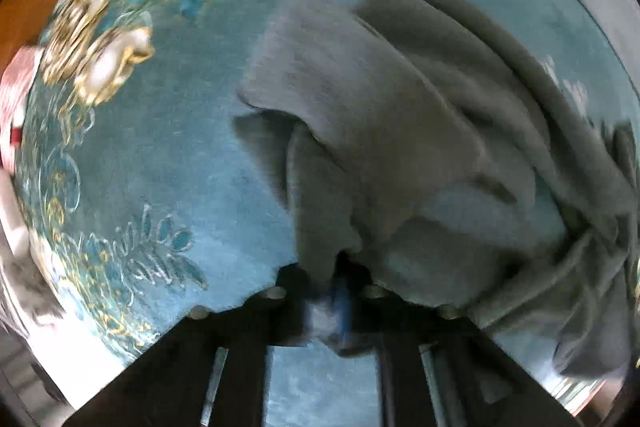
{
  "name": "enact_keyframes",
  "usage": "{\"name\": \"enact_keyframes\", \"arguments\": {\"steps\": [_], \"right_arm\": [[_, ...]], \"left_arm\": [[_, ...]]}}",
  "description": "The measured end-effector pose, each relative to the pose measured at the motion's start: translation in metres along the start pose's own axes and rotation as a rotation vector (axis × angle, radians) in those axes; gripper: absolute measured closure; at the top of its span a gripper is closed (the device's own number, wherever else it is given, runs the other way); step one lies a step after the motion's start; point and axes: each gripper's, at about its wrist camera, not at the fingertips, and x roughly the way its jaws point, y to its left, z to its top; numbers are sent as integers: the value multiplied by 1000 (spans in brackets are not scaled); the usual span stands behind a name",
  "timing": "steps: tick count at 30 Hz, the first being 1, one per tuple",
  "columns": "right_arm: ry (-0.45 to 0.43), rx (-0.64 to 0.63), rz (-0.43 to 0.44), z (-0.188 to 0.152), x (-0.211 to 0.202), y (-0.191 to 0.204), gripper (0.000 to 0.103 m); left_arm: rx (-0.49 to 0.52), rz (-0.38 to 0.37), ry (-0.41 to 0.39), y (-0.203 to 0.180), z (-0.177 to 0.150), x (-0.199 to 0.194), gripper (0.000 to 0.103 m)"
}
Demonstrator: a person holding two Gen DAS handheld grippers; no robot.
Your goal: Fold clothes
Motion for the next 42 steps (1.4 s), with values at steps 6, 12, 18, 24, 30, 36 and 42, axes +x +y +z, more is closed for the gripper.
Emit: {"name": "enact_keyframes", "arguments": {"steps": [6,12,18,24,30,36,42], "right_arm": [[-18,-2,57,-5,-26,12,95],[-21,35,129,-17,-71,7,95],[-9,26,114,-4,-44,31,95],[32,-1,34,-3,-7,47,95],[35,47,-7,-8,-1,30,95],[37,58,-47,-8,0,21,95],[36,19,-66,-8,-2,34,95]], "left_arm": [[-332,-222,-46,98,-11,-59,97],[-568,-262,-9,208,8,-92,97],[-550,-311,35,179,92,-54,93],[-628,-379,54,190,89,-33,68],[-717,-310,57,232,47,3,58],[-741,-330,44,224,70,41,65],[-679,-229,28,203,98,30,92]]}}
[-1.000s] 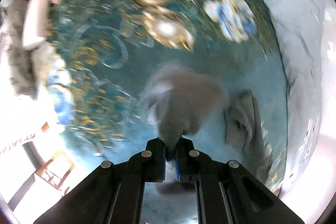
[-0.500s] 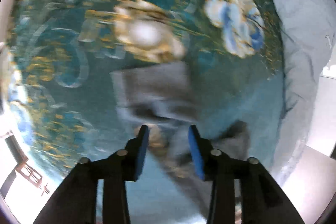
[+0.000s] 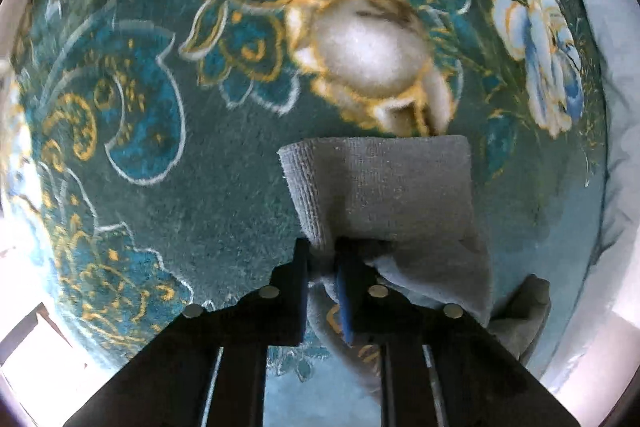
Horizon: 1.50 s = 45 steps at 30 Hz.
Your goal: Fold clothes
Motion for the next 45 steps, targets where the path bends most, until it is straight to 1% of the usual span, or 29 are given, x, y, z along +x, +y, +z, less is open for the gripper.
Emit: {"name": "enact_keyframes", "arguments": {"steps": [1,2,4,5,6,8,10,13,14,16,18,20,22,24,25,26,27,28,29,30,32,33,34,36,37,39,42,43,45], "right_arm": [[-2,-15,-2,1,-3,4,95],[-13,-34,9,3,-9,10,95],[-53,-75,78,7,-31,21,95],[-79,-110,107,7,-45,26,95],[-106,-147,126,6,-60,29,95],[-121,-180,117,0,-73,16,95],[-126,-203,99,-7,-83,-1,95],[-53,-181,-32,-19,-48,-42,95],[-23,-161,-69,-22,-33,-55,95],[39,-111,-128,-26,-2,-78,95],[64,-105,-161,-30,15,-88,95],[66,-113,-173,-31,19,-91,94],[70,-115,-161,-28,16,-92,93],[82,-116,-142,-23,11,-92,90],[87,-115,-136,-20,6,-92,86],[80,-118,-136,-18,0,-91,79],[59,-123,-150,-17,-7,-89,72],[25,-125,-178,-15,-16,-88,54],[-11,-111,-198,-12,-24,-89,48],[-43,-90,-211,-9,-32,-92,48],[-65,-80,-172,-1,-32,-77,48],[-71,-78,-146,3,-30,-68,48],[-61,-88,-116,5,-24,-56,48],[-1,-128,-37,5,5,-16,48],[34,-145,2,3,21,4,48],[110,-173,74,-3,56,44,47],[209,-185,137,-12,114,105,47],[229,-183,135,-13,131,120,47],[249,-176,99,-12,159,144,47]], "left_arm": [[18,-34,-26,-5,2,-16,92],[42,-86,-55,-10,4,-37,92],[93,-181,-115,-18,6,-80,92],[119,-203,-144,-17,5,-98,92],[142,-208,-162,-12,3,-110,92],[183,-191,-174,4,-3,-124,92],[204,-122,-139,25,-10,-110,92],[190,48,-75,59,-22,-70,92],[152,72,-56,70,-23,-59,92],[48,86,-27,91,-22,-37,92],[-24,74,-14,103,-22,-28,92],[-17,68,-12,101,-21,-31,90],[34,81,-1,93,-20,-36,88],[54,85,1,89,-20,-45,78],[52,94,-12,88,-20,-53,69],[55,93,-37,85,-20,-63,62],[64,76,-58,82,-21,-73,60],[72,54,-69,78,-22,-78,59],[78,22,-65,71,-24,-81,58],[83,-19,-48,60,-26,-81,58],[92,-102,-15,37,-30,-80,56],[92,-148,20,22,-33,-74,56],[80,-191,68,6,-38,-64,55],[44,-263,154,-19,-48,-45,52],[19,-285,199,-31,-54,-32,49],[-48,-303,286,-51,-66,-4,48],[-164,-337,353,-65,-81,22,48],[-205,-358,368,-68,-84,28,48],[-266,-397,391,-72,-89,37,48]]}}
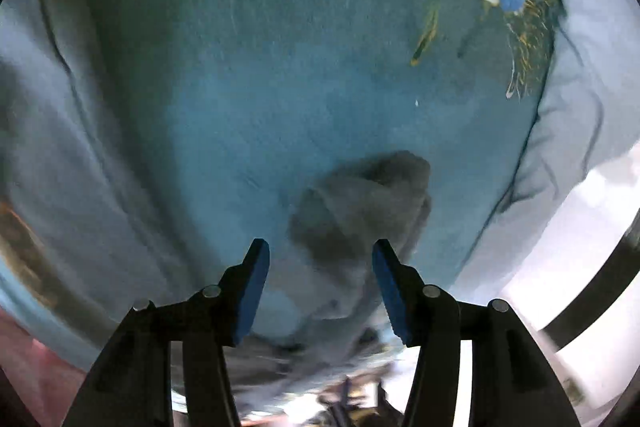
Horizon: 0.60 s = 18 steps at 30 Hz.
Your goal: Fold clothes
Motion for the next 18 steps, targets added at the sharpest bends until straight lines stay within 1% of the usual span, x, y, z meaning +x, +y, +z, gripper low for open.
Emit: {"name": "enact_keyframes", "arguments": {"steps": [1,3,4,5,6,7,8,9,11,13,15,17,18], "right_arm": [[5,6,-21,5,11,7,47],[21,21,-49,14,29,16,47],[28,26,-72,16,35,19,49],[32,28,-106,18,41,21,56],[36,28,-134,20,45,23,65],[42,26,-158,21,49,24,89],[48,25,-177,22,51,24,97],[45,26,-176,23,48,26,97],[18,23,-143,27,34,32,98],[-39,4,-68,33,4,44,99],[-91,-42,17,31,-32,58,99],[-144,-126,98,15,-75,70,99],[-170,-169,139,7,-97,76,99]], "left_arm": [[-7,0,3,-1,0,3,49],[-8,50,4,-4,1,10,49],[-10,77,2,-5,3,12,55],[-16,101,-2,-6,5,14,72],[-22,121,-6,-7,7,15,81],[-28,138,-11,-9,9,14,96],[-25,153,-21,-13,10,13,96],[-4,161,-36,-22,10,9,97],[119,136,-78,-57,3,-8,97],[275,94,-123,-100,-7,-29,97],[468,-7,-145,-143,-29,-62,97],[620,-57,-151,-163,-53,-95,97],[688,-61,-157,-165,-65,-109,97]]}}
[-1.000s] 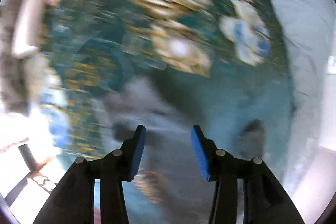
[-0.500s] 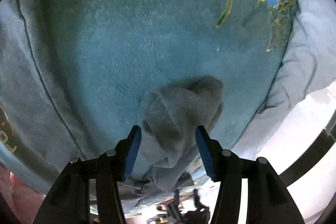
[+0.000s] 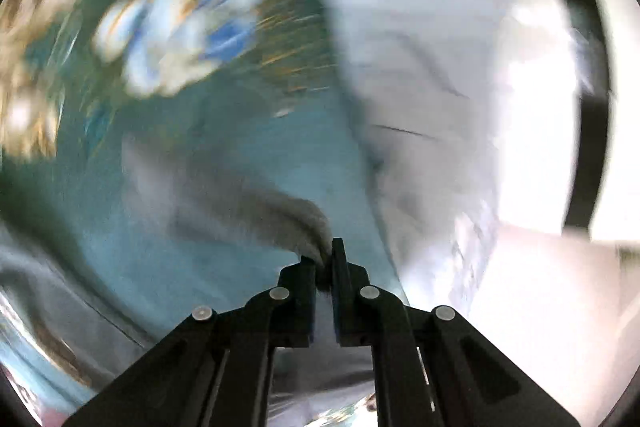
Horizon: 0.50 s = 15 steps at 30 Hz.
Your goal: Fold clothes
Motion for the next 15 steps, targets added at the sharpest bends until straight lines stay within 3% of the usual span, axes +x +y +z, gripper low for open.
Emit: {"name": "enact_keyframes", "arguments": {"steps": [3,6,8,10,13,15], "right_arm": [[14,-102,13,-37,-33,10,99],[105,-165,-32,-91,-48,-5,99],[238,-132,-112,-135,-26,-34,99],[361,-60,-194,-173,5,-70,99],[444,28,-293,-207,39,-113,99],[448,65,-312,-215,45,-127,99]], "left_arm": [[132,112,-17,13,-28,-30,97],[147,293,-5,68,-59,-29,97],[55,400,38,125,-77,-19,97],[-100,472,86,187,-89,-2,97],[-265,495,118,245,-102,9,97],[-271,489,119,252,-103,10,96]]}}
